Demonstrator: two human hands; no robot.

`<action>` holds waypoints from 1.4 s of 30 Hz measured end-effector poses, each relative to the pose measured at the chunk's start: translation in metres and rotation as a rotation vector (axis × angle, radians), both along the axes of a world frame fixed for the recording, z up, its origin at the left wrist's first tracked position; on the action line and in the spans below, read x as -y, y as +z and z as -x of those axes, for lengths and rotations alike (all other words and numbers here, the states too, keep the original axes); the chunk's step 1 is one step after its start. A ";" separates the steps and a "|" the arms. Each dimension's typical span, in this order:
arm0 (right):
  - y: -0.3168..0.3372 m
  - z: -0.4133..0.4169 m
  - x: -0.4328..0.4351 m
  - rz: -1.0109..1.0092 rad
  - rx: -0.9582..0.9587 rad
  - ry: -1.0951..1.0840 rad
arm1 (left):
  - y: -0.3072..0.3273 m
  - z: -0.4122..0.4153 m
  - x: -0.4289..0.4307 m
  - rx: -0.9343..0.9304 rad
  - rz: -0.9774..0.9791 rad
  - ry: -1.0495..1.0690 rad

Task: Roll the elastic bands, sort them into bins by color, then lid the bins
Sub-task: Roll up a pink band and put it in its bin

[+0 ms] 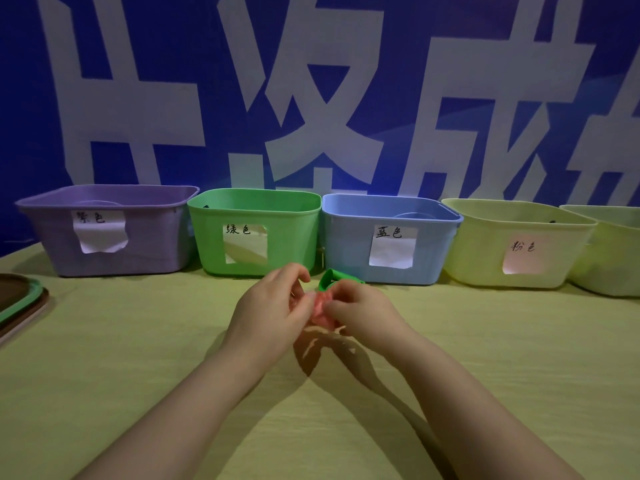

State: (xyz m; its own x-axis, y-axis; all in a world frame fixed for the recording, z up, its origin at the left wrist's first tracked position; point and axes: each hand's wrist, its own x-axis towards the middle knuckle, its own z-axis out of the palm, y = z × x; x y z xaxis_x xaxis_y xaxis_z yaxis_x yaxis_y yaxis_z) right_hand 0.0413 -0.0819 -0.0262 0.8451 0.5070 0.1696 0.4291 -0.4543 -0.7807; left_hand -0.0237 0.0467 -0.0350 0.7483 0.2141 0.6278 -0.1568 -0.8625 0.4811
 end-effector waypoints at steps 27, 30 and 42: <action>0.017 0.010 0.036 -0.231 0.054 0.077 | -0.006 -0.004 0.015 0.037 -0.128 -0.003; 0.013 0.012 0.036 -0.090 0.269 0.052 | -0.008 -0.004 0.016 0.037 -0.159 -0.051; 0.012 0.012 0.036 -0.324 0.056 0.042 | -0.005 0.000 0.022 -0.024 0.494 -0.237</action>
State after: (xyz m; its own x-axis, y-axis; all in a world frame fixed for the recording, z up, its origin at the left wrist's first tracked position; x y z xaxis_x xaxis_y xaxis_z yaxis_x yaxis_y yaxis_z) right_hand 0.0297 -0.1182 -0.0146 0.8093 0.4536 0.3733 0.4885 -0.1668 -0.8564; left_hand -0.0235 0.0246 -0.0405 0.8249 0.3025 0.4775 -0.3035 -0.4757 0.8256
